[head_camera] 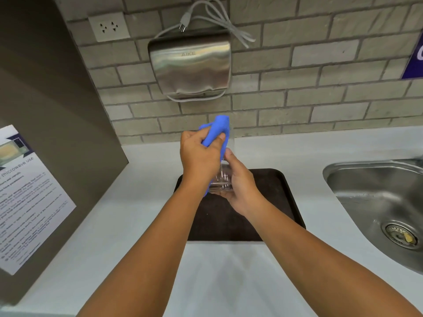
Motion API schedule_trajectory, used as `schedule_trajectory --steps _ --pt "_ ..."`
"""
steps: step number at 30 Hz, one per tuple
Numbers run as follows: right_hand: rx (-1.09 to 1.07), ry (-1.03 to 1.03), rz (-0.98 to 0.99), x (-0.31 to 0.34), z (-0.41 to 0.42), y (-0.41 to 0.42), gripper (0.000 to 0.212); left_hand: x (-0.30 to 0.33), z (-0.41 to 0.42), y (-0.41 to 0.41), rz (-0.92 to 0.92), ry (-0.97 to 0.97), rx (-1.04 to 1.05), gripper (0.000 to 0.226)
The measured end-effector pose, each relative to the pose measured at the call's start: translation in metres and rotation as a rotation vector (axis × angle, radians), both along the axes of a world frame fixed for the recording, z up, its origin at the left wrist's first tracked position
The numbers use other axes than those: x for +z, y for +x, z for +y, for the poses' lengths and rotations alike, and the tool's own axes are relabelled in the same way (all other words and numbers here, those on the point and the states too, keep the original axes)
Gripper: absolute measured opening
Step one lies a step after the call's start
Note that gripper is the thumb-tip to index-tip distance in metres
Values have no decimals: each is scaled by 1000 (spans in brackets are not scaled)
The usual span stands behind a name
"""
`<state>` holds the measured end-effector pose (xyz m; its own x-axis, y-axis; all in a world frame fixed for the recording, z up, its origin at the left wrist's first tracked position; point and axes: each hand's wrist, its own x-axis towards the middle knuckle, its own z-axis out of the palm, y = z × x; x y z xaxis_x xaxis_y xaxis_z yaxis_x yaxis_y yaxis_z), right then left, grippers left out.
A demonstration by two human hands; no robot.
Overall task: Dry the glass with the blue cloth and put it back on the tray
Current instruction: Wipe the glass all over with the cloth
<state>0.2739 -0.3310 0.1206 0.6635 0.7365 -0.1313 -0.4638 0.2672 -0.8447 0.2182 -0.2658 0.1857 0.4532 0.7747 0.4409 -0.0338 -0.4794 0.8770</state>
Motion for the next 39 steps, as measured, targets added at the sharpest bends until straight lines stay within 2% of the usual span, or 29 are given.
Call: schedule_trajectory --steps 3,5,7,9,11,13,16,18,19,23,26,28,32,35,37,39 --pt "36 96 67 2 -1 -5 53 4 14 2 -47 -143 62 23" --pt "106 173 49 8 -3 -4 60 -2 26 -1 -28 -355 55 26" --pt "174 181 -6 16 -3 -2 65 -11 28 -8 -77 -581 -62 17" --pt "195 152 15 20 -2 -1 69 -15 28 -11 -152 -644 -92 10" --pt "171 121 44 17 -2 1 69 -8 30 -14 -179 -571 -31 13" --pt "132 93 71 13 -2 2 61 0 31 -17 -170 -409 11 18" --pt "129 69 82 10 2 -1 57 11 19 -19 -127 -60 -70 26" --pt "150 87 95 9 5 -1 59 18 14 -15 -45 67 -101 25" --pt "172 105 107 8 5 0 59 22 16 -14 -29 35 -91 24" --pt "237 224 196 7 3 4 53 17 27 -17 -46 -392 -119 17" --pt "230 245 220 6 4 7 56 3 24 -19 -54 -533 -102 19" --pt "204 243 257 4 3 6 59 -1 21 -19 -95 -447 -48 22" --pt "190 237 257 3 4 7 68 -2 5 -22 -75 -132 -65 26" --pt "94 131 164 7 6 8 69 -5 2 -24 -48 -102 -40 29" --pt "7 8 100 10 6 9 61 -6 6 -24 -39 -78 -7 24" --pt "20 -62 58 13 6 6 60 -6 8 -22 -59 -65 -19 14"
